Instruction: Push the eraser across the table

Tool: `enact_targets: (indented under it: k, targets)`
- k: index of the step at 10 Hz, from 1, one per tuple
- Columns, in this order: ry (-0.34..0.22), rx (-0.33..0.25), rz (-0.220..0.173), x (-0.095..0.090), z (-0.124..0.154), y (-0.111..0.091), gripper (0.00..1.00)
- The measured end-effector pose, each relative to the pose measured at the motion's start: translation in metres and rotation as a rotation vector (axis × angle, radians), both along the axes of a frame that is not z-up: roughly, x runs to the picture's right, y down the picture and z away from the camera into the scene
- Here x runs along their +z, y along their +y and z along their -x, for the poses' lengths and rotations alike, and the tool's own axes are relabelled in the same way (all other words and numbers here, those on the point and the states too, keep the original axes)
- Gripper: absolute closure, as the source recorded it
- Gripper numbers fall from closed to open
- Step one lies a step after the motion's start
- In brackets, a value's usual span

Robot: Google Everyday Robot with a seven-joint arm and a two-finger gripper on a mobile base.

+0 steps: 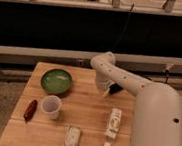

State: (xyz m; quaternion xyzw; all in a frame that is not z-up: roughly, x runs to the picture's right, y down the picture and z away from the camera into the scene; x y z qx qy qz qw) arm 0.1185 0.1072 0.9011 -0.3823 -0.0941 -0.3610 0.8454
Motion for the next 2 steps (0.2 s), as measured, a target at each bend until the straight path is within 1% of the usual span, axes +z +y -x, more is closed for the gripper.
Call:
enact_targets:
  k: [2]
  targets:
    - [-0.002, 0.032, -0.013, 0.0036, -0.0067, -0.0043, 1.00]
